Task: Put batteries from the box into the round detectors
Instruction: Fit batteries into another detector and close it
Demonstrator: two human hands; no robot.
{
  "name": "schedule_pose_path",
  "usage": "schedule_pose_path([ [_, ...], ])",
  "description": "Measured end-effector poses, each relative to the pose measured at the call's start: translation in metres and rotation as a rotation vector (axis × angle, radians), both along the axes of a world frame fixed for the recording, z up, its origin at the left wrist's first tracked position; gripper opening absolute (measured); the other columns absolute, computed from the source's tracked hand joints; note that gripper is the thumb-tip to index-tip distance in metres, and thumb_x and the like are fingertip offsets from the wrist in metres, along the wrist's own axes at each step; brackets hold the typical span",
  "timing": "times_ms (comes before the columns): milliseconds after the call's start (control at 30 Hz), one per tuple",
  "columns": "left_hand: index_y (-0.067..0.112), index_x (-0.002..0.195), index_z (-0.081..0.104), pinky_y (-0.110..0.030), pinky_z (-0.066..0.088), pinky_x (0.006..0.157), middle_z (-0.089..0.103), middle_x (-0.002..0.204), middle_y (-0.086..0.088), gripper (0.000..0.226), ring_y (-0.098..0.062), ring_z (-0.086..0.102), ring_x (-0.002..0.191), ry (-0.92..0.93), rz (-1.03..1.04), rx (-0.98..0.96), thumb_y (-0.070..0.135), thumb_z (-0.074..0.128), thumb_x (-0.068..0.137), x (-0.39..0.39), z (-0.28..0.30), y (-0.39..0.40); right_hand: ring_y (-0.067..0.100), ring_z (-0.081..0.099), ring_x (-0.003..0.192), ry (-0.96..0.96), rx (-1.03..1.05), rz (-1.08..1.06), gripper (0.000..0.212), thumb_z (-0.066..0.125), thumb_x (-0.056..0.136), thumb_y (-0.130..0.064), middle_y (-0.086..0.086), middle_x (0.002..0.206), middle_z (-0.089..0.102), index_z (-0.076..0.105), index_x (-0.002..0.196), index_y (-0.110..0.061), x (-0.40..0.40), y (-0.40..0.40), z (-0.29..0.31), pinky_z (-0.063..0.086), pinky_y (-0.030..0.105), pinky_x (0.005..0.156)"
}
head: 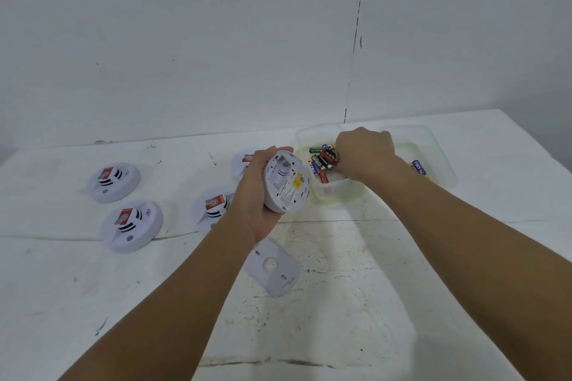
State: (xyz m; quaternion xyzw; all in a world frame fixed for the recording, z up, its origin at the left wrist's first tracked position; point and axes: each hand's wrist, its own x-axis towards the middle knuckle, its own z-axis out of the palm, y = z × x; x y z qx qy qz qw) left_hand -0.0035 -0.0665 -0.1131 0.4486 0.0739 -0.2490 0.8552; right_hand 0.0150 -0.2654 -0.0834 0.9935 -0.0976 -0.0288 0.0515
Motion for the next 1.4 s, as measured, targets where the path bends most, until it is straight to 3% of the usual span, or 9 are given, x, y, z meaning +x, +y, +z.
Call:
schedule_pose_path([
  [67, 0.018, 0.105, 0.075, -0.052, 0.047, 0.11, 0.076, 0.104, -0.006, 0.033, -0.029, 0.068, 0.099, -0.003, -0.001, 0.002, 0.043, 0.053, 0.103, 0.002, -0.001, 0.001, 0.022, 0.05, 0.068, 0.035, -0.051, 0.009, 0.022, 0.063, 0.087, -0.016, -0.001, 0.076, 0.047, 0.045, 0.076, -0.02, 0.002, 0.006, 0.003, 0.029, 0.037, 0.084],
  [167, 0.018, 0.107, 0.075, -0.054, 0.046, 0.112, 0.075, 0.105, -0.007, 0.033, -0.029, 0.066, 0.101, -0.004, -0.009, 0.001, 0.042, 0.054, 0.102, 0.005, -0.004, 0.003, 0.021, 0.049, 0.069, 0.076, -0.073, 0.012, 0.017, 0.065, 0.088, -0.021, -0.002, 0.077, 0.047, 0.05, 0.082, -0.022, 0.006, 0.012, 0.001, 0.031, 0.037, 0.083],
  [267, 0.019, 0.109, 0.074, -0.056, 0.044, 0.113, 0.075, 0.108, -0.006, 0.032, -0.029, 0.067, 0.102, -0.003, -0.016, -0.004, 0.043, 0.055, 0.102, 0.008, -0.006, 0.005, 0.025, 0.056, 0.08, 0.11, 0.035, 0.017, 0.019, 0.069, 0.087, -0.028, -0.002, 0.08, 0.051, 0.051, 0.086, -0.022, 0.011, 0.015, 0.001, 0.034, 0.037, 0.08],
  [333, 0.019, 0.11, 0.074, -0.056, 0.044, 0.113, 0.075, 0.107, -0.006, 0.032, -0.028, 0.068, 0.1, -0.007, -0.02, -0.004, 0.043, 0.054, 0.102, 0.01, -0.007, 0.006, 0.026, 0.058, 0.082, 0.106, 0.128, 0.026, 0.017, 0.07, 0.086, -0.024, -0.002, 0.082, 0.055, 0.053, 0.088, -0.02, 0.012, 0.012, -0.001, 0.036, 0.036, 0.077],
  [567, 0.019, 0.114, 0.072, -0.056, 0.045, 0.113, 0.075, 0.108, -0.006, 0.033, -0.029, 0.067, 0.101, -0.021, -0.027, 0.009, 0.044, 0.055, 0.101, 0.013, -0.008, 0.007, 0.027, 0.064, 0.097, 0.089, 0.165, 0.061, 0.019, 0.06, 0.089, -0.014, -0.001, 0.101, 0.069, 0.068, 0.104, -0.024, 0.013, 0.006, -0.013, 0.025, 0.043, 0.088],
  [733, 0.02, 0.111, 0.074, -0.055, 0.045, 0.112, 0.075, 0.109, -0.006, 0.032, -0.03, 0.067, 0.103, -0.006, -0.021, 0.008, 0.044, 0.056, 0.101, 0.011, -0.008, 0.007, 0.023, 0.065, 0.097, 0.121, 0.139, 0.097, 0.021, 0.069, 0.09, -0.043, -0.005, 0.103, 0.071, 0.069, 0.104, -0.028, 0.013, 0.007, -0.012, 0.024, 0.047, 0.091],
  [1100, 0.02, 0.108, 0.073, -0.052, 0.047, 0.108, 0.074, 0.107, -0.004, 0.03, -0.028, 0.066, 0.101, -0.032, -0.019, 0.011, 0.044, 0.056, 0.101, 0.005, 0.001, 0.013, 0.024, 0.063, 0.099, 0.109, 0.179, 0.012, 0.025, 0.064, 0.087, -0.035, -0.005, 0.104, 0.069, 0.062, 0.11, -0.029, 0.006, 0.02, -0.004, 0.025, 0.048, 0.099],
  [1267, 0.021, 0.107, 0.075, -0.053, 0.043, 0.113, 0.075, 0.106, -0.001, 0.034, -0.029, 0.064, 0.109, -0.042, -0.019, -0.009, 0.045, 0.05, 0.105, 0.003, 0.003, 0.021, 0.022, 0.064, 0.095, 0.009, 0.221, 0.002, 0.023, 0.069, 0.078, -0.03, -0.009, 0.1, 0.069, 0.066, 0.101, -0.031, -0.001, 0.025, 0.0, 0.023, 0.045, 0.088],
  [1400, 0.02, 0.1, 0.077, -0.053, 0.042, 0.111, 0.072, 0.109, -0.005, 0.036, -0.031, 0.064, 0.103, -0.029, -0.034, -0.052, 0.045, 0.052, 0.104, -0.001, 0.005, 0.031, 0.017, 0.062, 0.092, -0.24, 0.418, -0.003, 0.02, 0.066, 0.079, -0.026, -0.013, 0.087, 0.068, 0.062, 0.098, -0.031, -0.013, 0.032, 0.017, 0.024, 0.041, 0.084],
])
